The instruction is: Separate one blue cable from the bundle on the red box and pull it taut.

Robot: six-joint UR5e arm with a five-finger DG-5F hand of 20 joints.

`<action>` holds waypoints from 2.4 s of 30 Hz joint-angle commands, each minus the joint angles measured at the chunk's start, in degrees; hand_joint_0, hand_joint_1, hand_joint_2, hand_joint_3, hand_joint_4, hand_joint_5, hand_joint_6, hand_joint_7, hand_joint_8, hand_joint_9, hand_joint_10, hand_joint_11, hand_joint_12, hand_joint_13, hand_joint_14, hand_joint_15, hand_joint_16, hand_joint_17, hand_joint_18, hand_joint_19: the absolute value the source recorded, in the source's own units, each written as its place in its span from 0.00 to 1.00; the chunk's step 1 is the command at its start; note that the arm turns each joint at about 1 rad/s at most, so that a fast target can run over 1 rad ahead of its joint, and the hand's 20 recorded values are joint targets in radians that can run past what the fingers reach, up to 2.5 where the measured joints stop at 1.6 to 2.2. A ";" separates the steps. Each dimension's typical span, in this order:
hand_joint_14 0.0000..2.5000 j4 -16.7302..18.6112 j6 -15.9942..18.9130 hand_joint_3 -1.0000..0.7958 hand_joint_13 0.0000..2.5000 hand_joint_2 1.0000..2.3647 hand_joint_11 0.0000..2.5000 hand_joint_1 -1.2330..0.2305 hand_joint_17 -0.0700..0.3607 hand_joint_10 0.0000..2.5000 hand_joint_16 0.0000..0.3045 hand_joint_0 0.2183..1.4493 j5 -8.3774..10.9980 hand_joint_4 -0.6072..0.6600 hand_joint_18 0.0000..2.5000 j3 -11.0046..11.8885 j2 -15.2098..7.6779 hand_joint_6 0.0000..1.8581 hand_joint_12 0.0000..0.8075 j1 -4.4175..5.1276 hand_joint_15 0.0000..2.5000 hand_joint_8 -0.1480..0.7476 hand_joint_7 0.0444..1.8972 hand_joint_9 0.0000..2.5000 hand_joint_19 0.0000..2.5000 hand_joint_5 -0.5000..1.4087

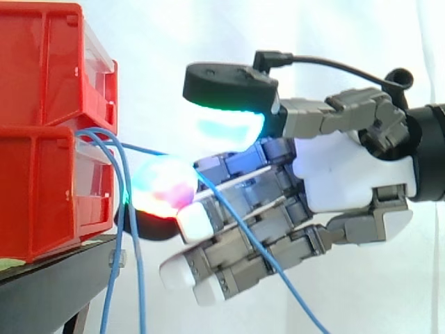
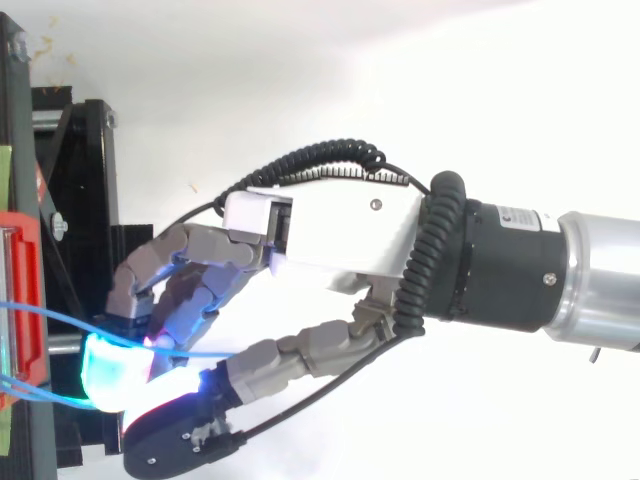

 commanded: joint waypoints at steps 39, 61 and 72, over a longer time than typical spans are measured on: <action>0.01 7.27 1.15 0.35 0.30 0.01 0.18 0.42 0.44 0.01 0.18 0.28 0.28 0.63 0.19 -6.32 0.02 0.42 0.42 -1.14 0.17 0.42 0.43 0.42 0.20 0.21; 0.01 -7.31 1.68 0.43 0.33 0.01 0.21 0.38 0.47 0.01 0.19 0.29 0.10 0.63 0.22 2.65 0.02 0.50 0.45 -1.32 0.19 0.44 0.45 0.47 0.21 0.22; 0.01 -11.36 1.68 0.49 0.38 0.00 0.20 0.33 0.51 0.01 0.22 0.30 0.01 0.57 0.26 5.64 0.02 0.49 0.50 -1.40 0.19 0.47 0.47 0.52 0.19 0.23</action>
